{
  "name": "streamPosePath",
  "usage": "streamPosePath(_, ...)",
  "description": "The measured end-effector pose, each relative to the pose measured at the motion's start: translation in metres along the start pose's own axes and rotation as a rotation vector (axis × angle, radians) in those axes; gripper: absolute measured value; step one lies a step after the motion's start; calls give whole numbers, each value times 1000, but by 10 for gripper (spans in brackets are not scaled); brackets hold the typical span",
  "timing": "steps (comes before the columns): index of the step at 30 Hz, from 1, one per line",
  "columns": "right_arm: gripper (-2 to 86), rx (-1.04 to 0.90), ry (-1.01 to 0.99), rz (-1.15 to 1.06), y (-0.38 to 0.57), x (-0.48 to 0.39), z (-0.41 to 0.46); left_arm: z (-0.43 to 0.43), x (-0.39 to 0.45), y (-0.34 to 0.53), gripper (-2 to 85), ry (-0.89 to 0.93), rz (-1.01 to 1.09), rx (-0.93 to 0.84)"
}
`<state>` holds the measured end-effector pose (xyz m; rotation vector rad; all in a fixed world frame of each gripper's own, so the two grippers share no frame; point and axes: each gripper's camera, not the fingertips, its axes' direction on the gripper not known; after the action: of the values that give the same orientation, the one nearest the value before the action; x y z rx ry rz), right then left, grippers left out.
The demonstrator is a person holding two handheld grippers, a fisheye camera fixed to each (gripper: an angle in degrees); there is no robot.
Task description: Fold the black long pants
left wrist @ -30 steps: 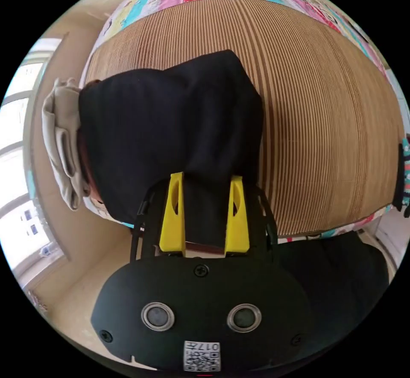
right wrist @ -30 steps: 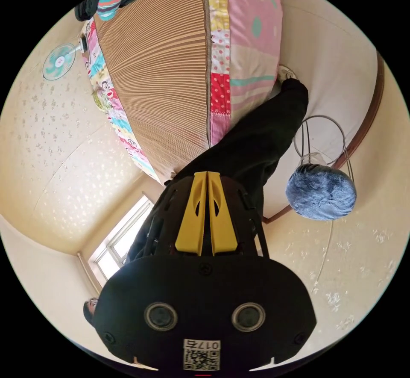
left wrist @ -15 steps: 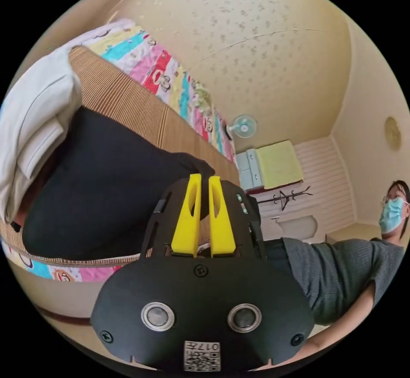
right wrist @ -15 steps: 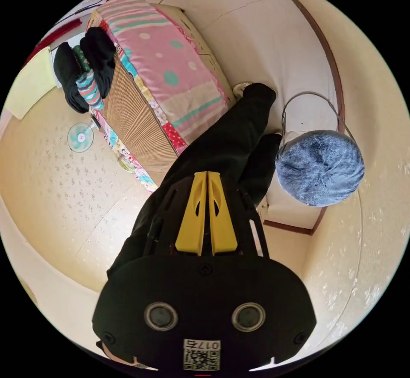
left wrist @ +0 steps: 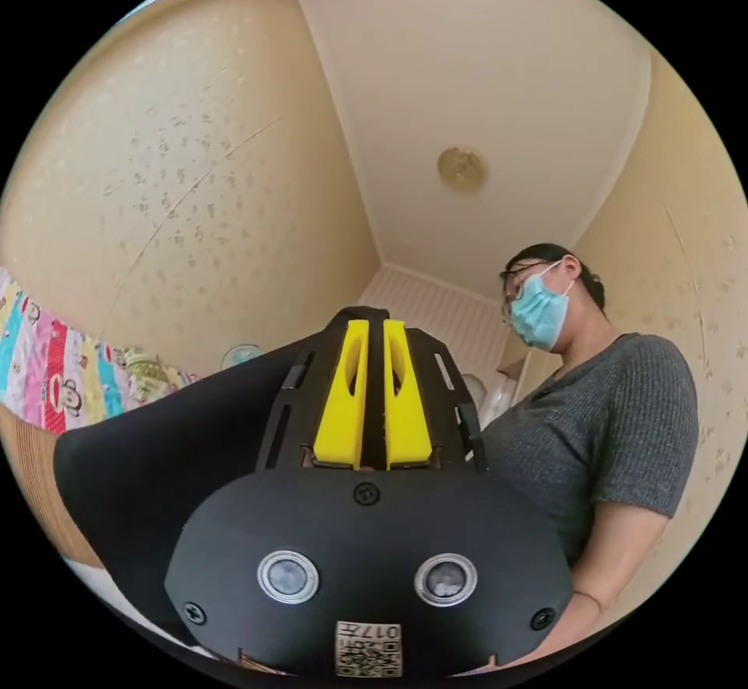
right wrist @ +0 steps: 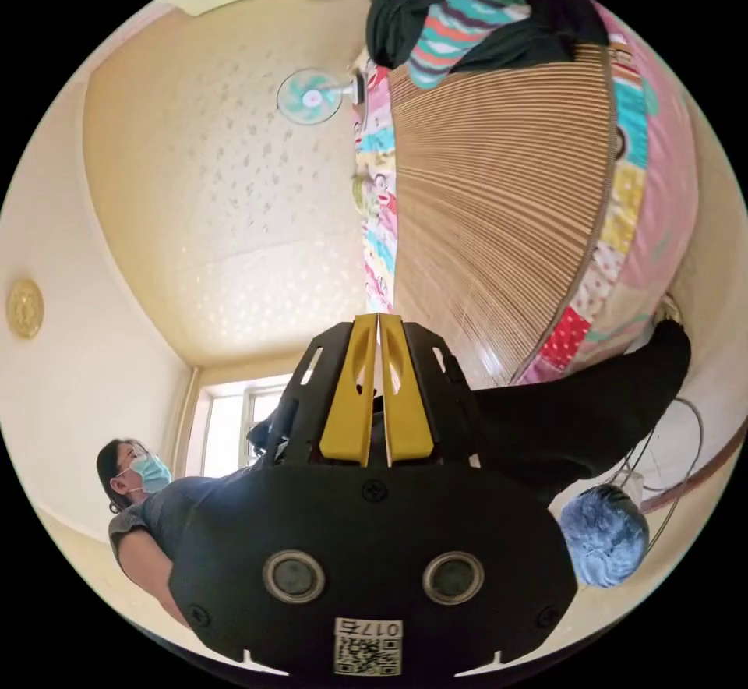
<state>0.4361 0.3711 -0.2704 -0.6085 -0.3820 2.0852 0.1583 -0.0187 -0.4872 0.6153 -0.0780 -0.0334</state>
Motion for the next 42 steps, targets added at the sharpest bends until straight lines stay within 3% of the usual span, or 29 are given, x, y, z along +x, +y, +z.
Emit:
streamPosePath(4,141,-375,-242,-6,-25,-25,117,85,37,38,16,204,75,-155)
streamPosePath(8,201,-712,-527,8,3,-48,248,167,35,109,18,280,-22,-339)
streamPosePath(12,173,-785,-324,-114,30,-77,297,216,21,201,17,431,-180,-423)
streamPosePath(14,97,-783,-375,-110,44,-83,299,222,22,229,18,515,-200,-414)
streamPosePath(17,72,-709,-437,-194,51,-110,281,232,27,261,23,558,-187,-482)
streamPosePath(21,71,-624,-581,-471,48,-184,248,243,22,293,37,454,-139,-599)
streamPosePath(23,74,-567,-764,-662,43,-244,221,259,4,316,42,360,-198,-722)
streamPosePath(25,77,-501,-851,-797,44,-288,197,286,-27,358,48,127,-317,-941)
streamPosePath(28,77,-368,-901,-1041,59,-341,150,310,-39,408,42,-194,-245,-1148)
streamPosePath(32,75,-390,-1139,-1347,92,-366,93,314,-42,435,31,-279,-187,-1153)
streamPosePath(35,76,-373,-1320,-1559,119,-370,50,294,-40,435,19,-254,-110,-1016)
streamPosePath(37,76,-367,-1462,-1602,121,-365,34,272,-45,424,7,-163,-111,-863)
streamPosePath(42,80,-456,-1888,-1438,98,-339,44,268,-77,414,30,-110,-193,-769)
